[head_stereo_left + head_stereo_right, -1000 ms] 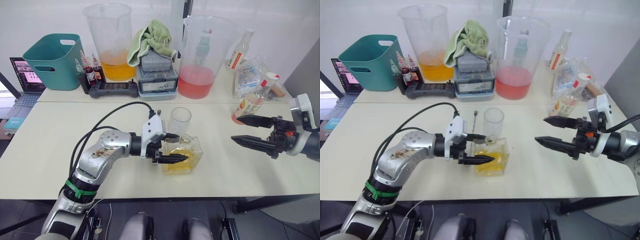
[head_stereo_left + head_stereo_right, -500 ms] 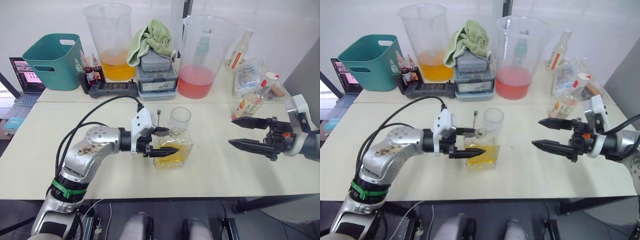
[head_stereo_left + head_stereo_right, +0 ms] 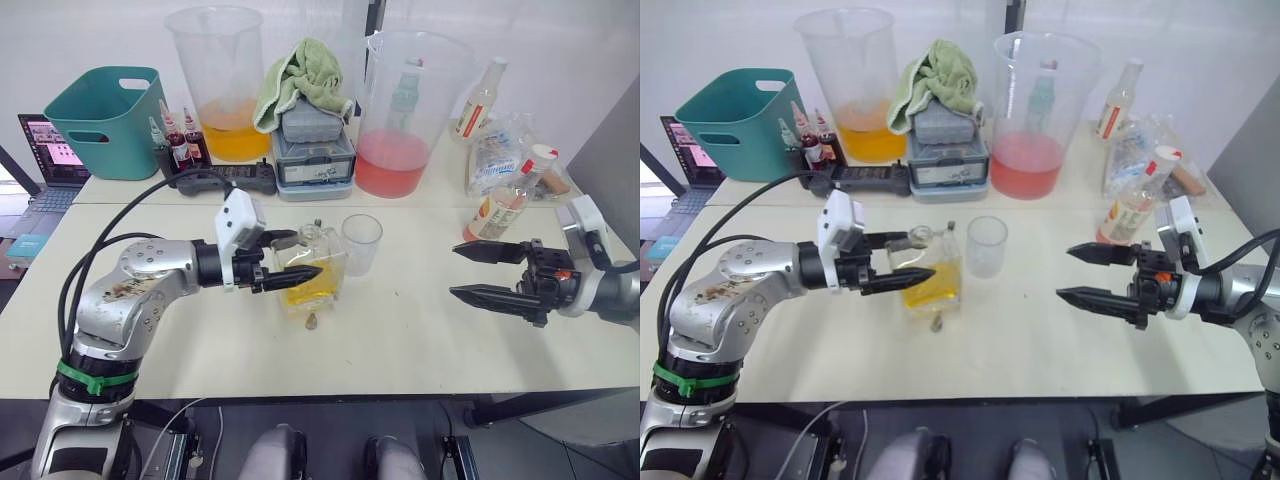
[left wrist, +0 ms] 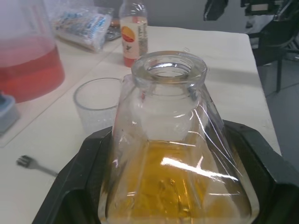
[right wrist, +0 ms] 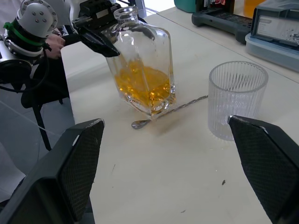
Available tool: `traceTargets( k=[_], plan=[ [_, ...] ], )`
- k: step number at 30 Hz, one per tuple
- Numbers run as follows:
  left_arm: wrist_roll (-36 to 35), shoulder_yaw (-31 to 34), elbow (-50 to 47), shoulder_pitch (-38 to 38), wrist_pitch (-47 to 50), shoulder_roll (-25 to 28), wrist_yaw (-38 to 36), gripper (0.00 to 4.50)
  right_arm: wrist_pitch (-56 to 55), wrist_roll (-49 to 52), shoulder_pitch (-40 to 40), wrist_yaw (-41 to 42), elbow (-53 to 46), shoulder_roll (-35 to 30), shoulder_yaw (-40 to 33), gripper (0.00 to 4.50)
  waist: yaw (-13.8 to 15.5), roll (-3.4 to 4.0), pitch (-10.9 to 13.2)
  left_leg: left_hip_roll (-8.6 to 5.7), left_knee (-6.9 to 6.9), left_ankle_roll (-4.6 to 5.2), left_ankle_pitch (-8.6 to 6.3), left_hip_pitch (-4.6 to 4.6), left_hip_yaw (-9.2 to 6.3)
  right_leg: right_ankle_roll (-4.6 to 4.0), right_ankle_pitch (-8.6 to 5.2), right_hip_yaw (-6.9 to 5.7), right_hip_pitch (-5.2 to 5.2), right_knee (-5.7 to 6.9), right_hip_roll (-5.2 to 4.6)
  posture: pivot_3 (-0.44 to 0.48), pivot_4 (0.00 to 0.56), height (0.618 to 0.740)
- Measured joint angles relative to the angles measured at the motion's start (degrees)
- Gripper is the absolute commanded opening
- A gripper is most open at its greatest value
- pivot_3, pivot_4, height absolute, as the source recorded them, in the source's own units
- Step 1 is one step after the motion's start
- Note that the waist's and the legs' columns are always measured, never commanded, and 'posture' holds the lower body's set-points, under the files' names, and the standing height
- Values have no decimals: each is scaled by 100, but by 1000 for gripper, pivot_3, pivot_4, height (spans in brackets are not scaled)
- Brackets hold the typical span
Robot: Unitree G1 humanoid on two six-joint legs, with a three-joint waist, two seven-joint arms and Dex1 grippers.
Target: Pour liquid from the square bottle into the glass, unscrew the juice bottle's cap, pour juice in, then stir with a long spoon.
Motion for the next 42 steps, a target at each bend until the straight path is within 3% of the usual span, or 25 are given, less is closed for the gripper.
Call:
traceTargets(
  k=[6, 13, 20, 26, 34, 42],
  plan=[
    [496, 38, 578, -201, -344, -150, 662, 2787, -16, 0, -88, -18, -30, 112, 51, 4500, 3, -9, 5, -1, 0, -2, 1, 0, 0, -1, 1, -1, 0, 1, 3, 0, 150, 739],
    [1635, -308, 1612, -963, -1109, -381, 1373, 2787, -16, 1, -69, -132, -169, 203, 64, 4500, 27, -18, 11, -4, -1, -2, 1, -3, 3, 1, 2, -3, 0, -1, 2, 0, 150, 739],
    [2544, -946, 3026, -1634, -1839, -761, 1571, 2787, -26, 1, 212, -282, -406, 302, 11, 4500, 34, -31, 18, -4, -1, -2, 2, -8, 6, 2, 2, -9, -5, 0, 3, 0, 150, 739],
    [3052, -1113, 3856, -2124, -2622, -1076, 1686, 2787, -27, 5, 411, -484, -590, 340, -44, 4500, 33, -42, 25, -4, -1, -1, 1, -12, 5, 2, 3, -12, -7, -1, 0, 0, 150, 739],
    [3657, -1466, 4527, -2394, -3607, -1454, 1750, 2787, -15, 38, 594, -801, -838, 343, -236, 4500, 28, -45, 26, -3, 0, -1, 1, -13, 6, 3, 4, -14, -8, -1, -1, 0, 150, 739],
    [4489, -1774, 4978, -2631, -4756, -1602, 2260, 2787, 24, 240, 782, -1124, -1127, 367, -329, 4500, 24, -46, 27, -2, 0, 2, -1, -16, 5, 3, 4, -15, -12, -1, -5, 0, 150, 739]
  ],
)
